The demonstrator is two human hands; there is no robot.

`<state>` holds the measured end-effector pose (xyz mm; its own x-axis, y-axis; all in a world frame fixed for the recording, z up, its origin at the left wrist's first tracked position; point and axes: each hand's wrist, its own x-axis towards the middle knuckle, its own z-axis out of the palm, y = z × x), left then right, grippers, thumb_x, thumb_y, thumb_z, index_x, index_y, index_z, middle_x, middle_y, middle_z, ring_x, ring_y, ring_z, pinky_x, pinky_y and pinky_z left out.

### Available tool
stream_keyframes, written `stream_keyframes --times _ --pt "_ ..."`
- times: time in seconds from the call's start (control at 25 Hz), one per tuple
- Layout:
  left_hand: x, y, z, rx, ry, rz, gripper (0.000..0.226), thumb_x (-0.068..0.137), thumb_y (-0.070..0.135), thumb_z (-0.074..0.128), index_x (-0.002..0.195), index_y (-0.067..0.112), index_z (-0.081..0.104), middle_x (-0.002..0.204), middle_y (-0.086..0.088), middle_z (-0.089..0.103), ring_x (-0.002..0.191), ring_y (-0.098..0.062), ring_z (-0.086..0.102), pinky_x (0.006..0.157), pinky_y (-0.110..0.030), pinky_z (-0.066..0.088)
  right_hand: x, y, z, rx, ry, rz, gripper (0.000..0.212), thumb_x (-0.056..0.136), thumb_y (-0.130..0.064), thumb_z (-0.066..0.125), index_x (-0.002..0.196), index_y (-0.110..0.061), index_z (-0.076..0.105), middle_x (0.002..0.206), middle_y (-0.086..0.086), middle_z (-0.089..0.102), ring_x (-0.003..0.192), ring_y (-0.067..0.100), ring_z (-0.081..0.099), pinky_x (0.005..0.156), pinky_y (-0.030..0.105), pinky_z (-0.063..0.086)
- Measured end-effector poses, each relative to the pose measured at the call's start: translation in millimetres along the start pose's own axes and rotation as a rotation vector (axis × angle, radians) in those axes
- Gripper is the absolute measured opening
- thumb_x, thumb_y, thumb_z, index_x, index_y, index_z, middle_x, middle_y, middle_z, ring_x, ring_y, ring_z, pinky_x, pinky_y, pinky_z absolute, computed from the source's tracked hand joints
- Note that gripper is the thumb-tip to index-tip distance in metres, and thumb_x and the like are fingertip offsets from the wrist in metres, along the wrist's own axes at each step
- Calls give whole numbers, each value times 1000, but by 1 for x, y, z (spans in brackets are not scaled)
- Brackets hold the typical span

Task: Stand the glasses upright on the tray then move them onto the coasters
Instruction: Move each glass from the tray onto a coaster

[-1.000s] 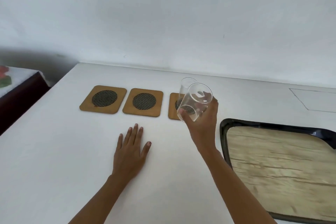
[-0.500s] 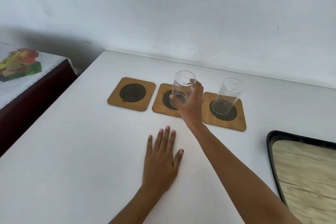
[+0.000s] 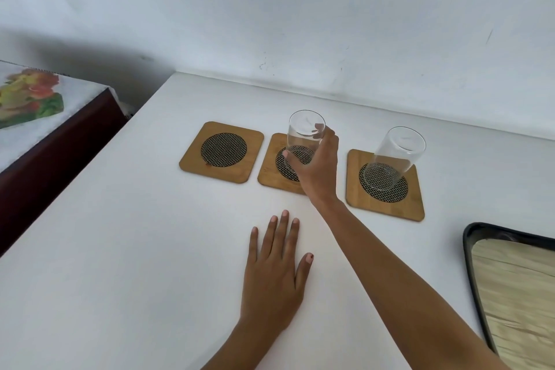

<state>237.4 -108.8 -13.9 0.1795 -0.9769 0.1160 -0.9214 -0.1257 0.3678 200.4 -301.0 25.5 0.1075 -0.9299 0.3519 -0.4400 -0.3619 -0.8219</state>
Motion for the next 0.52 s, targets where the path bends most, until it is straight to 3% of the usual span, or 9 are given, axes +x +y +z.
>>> stream_keyframes --times 0.2,0.4,0.48,0.52 --pt "0 0 1 -5 -10 -9 60 93 55 1 148 31 -5 159 8 -4 144 -9 -11 117 -42 -4 -1 -2 0 -23 -17 8 73 72 -35 81 129 -13 41 116 -5 41 108 28 53 92 46 48" --pt "0 0 -1 -11 -13 -8 60 93 55 0 147 32 -5 159 10 -6 144 -6 -14 119 -41 -6 -2 -5 -5 -17 -73 32 85 71 -33 84 136 -8 36 126 6 43 118 28 46 102 46 43" --pt "-1 1 -3 -11 -7 -7 60 92 55 0 148 32 -4 159 10 -4 144 -7 -13 121 -42 -5 -5 -10 -12 20 -78 61 92 70 -33 85 140 -7 32 132 10 41 123 27 43 106 39 41" --pt "-1 2 -3 -13 -3 -6 60 92 55 1 148 32 -3 159 9 -3 144 -7 -12 121 -42 -4 -9 -13 -16 50 -68 70 93 71 -32 85 142 -8 30 133 10 39 123 23 42 106 28 40"
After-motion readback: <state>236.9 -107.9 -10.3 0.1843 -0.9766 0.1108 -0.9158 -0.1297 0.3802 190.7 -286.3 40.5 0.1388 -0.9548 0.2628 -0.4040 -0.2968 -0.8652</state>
